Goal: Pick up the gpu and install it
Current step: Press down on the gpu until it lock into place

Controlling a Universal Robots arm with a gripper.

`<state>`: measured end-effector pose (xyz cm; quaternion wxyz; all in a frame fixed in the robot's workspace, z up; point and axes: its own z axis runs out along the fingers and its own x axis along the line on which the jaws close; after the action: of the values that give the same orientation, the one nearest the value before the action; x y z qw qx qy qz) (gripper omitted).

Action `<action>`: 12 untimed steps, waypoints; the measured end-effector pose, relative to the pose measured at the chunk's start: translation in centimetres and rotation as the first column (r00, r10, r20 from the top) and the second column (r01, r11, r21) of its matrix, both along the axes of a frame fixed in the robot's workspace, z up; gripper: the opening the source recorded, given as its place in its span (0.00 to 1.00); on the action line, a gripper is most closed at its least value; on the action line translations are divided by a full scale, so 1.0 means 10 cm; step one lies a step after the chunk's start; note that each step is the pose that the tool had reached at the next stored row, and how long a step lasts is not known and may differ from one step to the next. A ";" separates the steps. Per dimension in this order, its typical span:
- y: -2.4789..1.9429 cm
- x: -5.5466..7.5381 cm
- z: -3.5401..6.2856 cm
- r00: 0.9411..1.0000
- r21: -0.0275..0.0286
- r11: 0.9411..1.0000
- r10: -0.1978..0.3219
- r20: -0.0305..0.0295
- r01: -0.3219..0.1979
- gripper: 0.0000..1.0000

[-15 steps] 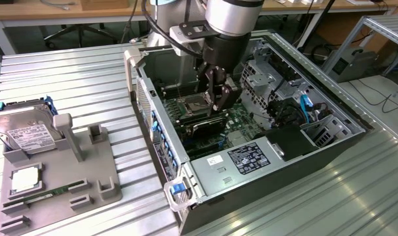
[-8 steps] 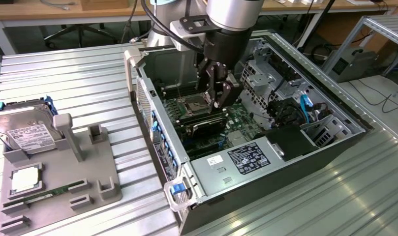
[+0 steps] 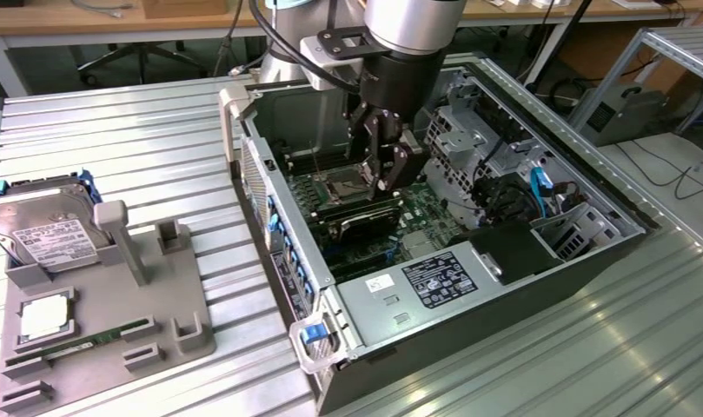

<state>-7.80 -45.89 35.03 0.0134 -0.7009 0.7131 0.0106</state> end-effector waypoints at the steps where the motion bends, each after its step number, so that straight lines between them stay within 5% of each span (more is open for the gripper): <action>1: 0.000 0.00 0.000 1.000 0.000 1.000 0.000 0.000 0.000 0.70; 8: 0.000 0.00 0.000 1.000 0.000 1.000 0.000 0.000 0.000 0.69; 12: 0.000 0.00 0.000 1.000 0.000 1.000 0.000 0.000 0.000 0.44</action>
<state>-7.80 -45.88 35.03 0.0134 -0.7009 0.7131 0.0106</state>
